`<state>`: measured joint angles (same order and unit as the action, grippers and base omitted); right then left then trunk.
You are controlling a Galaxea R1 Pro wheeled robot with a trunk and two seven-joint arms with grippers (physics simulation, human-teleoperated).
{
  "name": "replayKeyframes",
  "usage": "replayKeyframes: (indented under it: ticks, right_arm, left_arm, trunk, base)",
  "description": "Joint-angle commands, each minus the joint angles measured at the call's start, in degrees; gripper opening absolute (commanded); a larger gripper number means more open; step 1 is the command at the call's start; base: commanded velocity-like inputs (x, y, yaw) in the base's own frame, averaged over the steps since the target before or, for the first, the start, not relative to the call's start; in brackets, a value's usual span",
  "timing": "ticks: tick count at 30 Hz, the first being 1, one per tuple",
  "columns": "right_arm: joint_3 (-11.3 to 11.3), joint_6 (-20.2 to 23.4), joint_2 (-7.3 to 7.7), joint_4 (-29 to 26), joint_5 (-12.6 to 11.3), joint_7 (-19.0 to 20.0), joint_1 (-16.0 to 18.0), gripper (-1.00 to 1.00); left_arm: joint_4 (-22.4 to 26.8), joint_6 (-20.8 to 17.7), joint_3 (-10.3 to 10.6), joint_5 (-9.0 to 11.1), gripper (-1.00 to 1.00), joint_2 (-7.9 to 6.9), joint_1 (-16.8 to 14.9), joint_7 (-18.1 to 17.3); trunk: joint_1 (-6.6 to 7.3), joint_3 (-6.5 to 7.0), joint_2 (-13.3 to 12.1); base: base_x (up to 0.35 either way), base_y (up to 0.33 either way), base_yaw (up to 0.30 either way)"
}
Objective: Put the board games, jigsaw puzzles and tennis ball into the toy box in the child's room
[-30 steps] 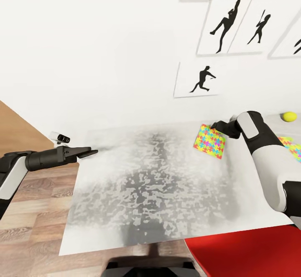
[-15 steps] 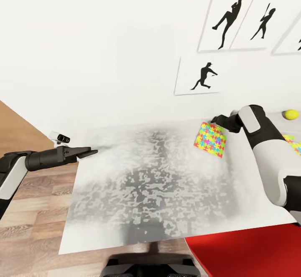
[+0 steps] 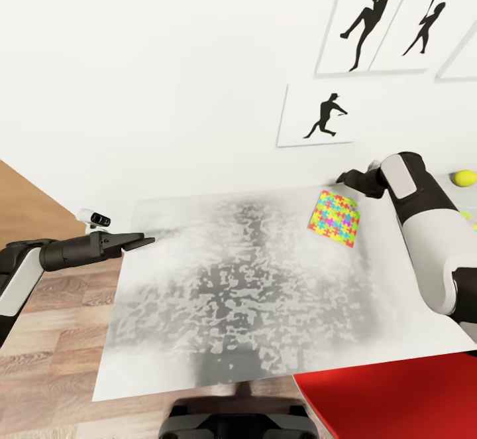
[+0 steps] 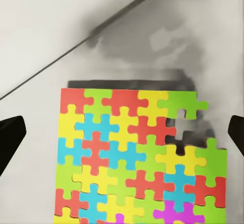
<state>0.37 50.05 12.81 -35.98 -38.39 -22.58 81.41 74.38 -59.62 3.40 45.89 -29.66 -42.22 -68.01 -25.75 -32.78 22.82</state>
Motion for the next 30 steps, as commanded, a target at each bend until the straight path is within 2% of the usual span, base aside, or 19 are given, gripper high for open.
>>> replayKeyframes:
  ticks: [1,21,30]
  right_arm:
    - [0.0,0.1,-0.04,-0.1,-0.3,-0.5,0.1,1.00]
    - [0.0,0.2,-0.24,0.0,0.2,0.1,0.2,1.00]
    - [0.0,0.1,-0.24,-0.2,0.2,4.6,0.2,1.00]
  left_arm:
    - [0.0,-0.3,0.1,0.2,1.00,-0.05,-0.1,-0.1]
    - [0.0,-0.3,0.0,0.2,1.00,-0.05,-0.1,-0.1]
    - [0.0,-0.3,0.0,0.2,1.00,-0.05,-0.1,-0.2]
  trunk:
    - [-0.03,-0.15,0.1]
    - [-0.03,-1.50,0.1]
    - [-0.03,-2.11,0.1]
  base:
    - [0.000,0.000,0.000]
    - [0.000,0.000,0.000]
    - [0.000,0.000,0.000]
